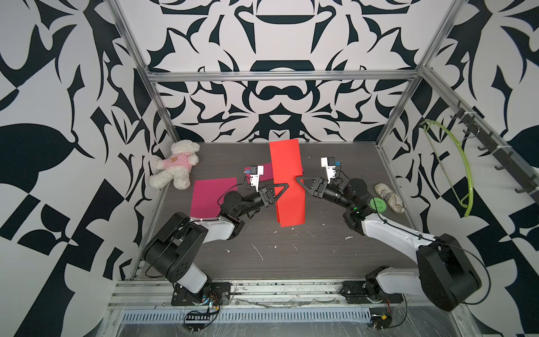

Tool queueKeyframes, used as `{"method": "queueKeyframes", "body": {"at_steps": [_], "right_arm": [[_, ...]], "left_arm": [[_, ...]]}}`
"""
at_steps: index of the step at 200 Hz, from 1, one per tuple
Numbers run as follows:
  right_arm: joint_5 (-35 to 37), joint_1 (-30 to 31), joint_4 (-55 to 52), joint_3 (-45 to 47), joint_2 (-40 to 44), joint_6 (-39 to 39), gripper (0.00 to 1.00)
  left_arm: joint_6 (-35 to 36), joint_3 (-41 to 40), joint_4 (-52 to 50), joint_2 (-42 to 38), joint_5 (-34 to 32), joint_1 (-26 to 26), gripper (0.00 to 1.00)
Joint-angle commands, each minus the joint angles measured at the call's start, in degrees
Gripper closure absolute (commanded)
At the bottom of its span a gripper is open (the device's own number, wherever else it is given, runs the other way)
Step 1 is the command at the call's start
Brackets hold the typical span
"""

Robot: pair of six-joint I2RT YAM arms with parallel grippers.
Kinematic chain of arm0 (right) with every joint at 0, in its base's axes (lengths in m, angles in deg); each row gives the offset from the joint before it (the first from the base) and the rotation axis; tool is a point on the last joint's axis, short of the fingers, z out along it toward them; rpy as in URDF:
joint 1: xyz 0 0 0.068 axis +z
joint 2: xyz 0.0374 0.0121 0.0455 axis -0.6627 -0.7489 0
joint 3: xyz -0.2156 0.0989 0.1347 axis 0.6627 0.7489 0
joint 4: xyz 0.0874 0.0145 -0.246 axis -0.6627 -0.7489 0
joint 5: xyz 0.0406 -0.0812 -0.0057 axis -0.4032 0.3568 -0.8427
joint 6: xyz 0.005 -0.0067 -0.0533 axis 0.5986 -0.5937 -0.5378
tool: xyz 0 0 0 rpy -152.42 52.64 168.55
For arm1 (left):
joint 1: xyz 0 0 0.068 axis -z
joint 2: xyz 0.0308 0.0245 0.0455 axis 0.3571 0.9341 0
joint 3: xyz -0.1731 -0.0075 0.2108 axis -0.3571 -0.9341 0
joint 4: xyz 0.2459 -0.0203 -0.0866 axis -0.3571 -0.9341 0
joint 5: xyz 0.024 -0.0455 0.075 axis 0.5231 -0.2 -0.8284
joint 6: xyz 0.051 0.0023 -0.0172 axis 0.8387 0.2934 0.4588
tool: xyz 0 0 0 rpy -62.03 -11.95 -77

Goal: Fold the rectangular paper in half along the long edge
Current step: Fold the paper.

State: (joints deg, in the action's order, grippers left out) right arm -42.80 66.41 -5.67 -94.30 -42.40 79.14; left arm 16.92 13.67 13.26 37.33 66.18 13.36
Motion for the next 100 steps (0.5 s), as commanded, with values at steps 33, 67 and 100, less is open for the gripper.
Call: {"method": "queueKeyframes", "body": {"at_steps": [33,67,100], "right_arm": [[2.35,0.93,0.71,1.74,4.43,-0.32,1.00],[3.63,1.04,-0.26,2.03,5.00,-0.51,0.62],[3.49,1.13,-0.61,2.91,5.01,-0.83,1.00]], "left_arm": [[-0.69,4.06,1.19,2.67,-1.64,-0.69,1.00],[-0.73,4.15,1.19,2.26,-3.56,-1.16,1.00],[-1.03,4.53,1.19,1.90,-4.68,-1.90,1.00]]}}
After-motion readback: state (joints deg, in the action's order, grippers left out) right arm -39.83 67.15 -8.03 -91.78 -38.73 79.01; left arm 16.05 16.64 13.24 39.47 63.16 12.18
